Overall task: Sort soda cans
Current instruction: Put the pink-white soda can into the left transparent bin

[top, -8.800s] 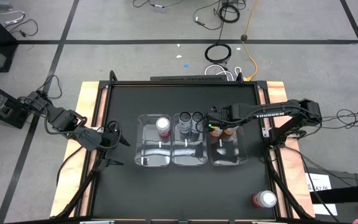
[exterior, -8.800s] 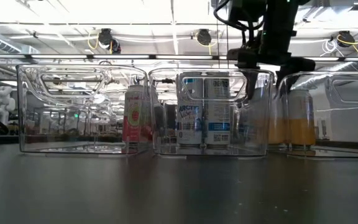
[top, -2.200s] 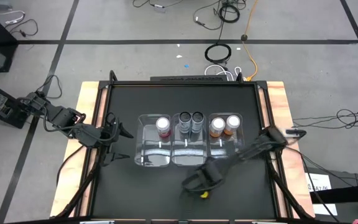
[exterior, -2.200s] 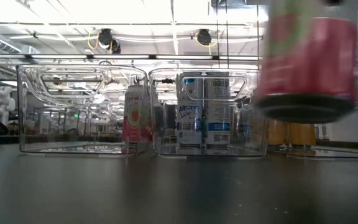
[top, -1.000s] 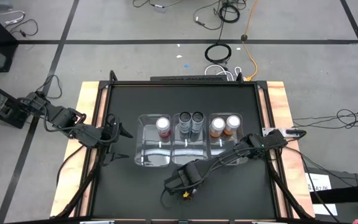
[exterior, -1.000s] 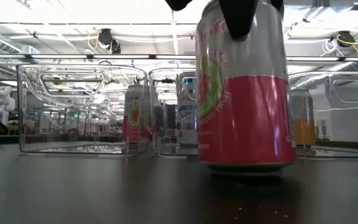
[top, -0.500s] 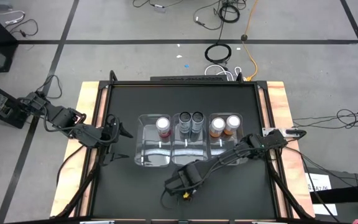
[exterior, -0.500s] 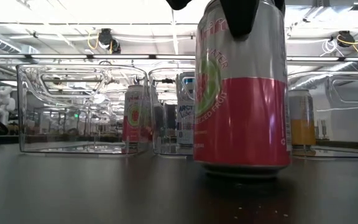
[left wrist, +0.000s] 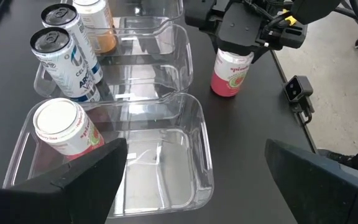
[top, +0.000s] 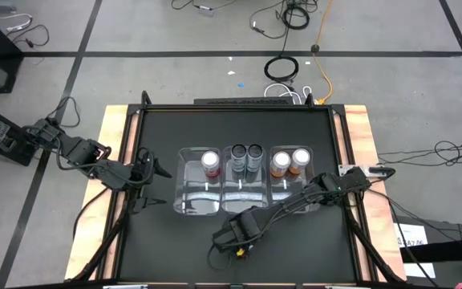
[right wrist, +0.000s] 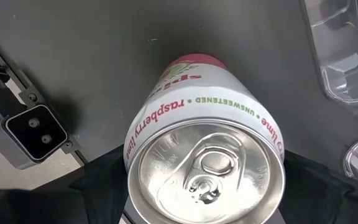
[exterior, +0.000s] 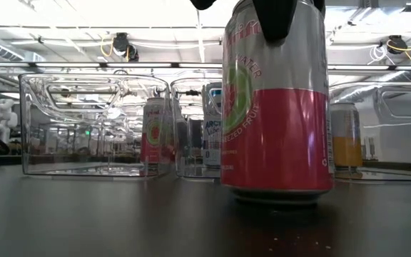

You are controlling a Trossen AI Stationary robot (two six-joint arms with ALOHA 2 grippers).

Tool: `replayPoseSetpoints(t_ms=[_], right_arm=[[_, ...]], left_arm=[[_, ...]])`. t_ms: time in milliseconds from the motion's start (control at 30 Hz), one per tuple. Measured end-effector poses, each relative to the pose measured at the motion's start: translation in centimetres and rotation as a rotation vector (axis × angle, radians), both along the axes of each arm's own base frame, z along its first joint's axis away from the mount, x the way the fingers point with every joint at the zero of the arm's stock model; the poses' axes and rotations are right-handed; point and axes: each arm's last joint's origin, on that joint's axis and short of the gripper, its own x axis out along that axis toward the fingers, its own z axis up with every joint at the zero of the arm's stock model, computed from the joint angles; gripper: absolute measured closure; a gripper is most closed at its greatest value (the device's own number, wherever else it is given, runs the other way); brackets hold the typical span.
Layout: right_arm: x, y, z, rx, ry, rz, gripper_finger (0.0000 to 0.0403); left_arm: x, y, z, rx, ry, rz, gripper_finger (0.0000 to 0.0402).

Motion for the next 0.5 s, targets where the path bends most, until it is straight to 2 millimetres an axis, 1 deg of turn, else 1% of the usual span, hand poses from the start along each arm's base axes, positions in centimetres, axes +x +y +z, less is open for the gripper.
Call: replayPoseSetpoints(t_ms=[167, 500], right_arm=[[0.01, 0.01, -0.02, 0.000, 0.002, -0.012, 0.0073], [0.01, 0.04, -0.03, 0.006, 0.004, -0.016, 0.0013]], left_arm=[[0.00, 0.00, 0.00, 0.000, 0.000, 0.000, 0.0013], [0.00, 0.00, 0.00, 0.000, 0.000, 0.000, 0.0013]])
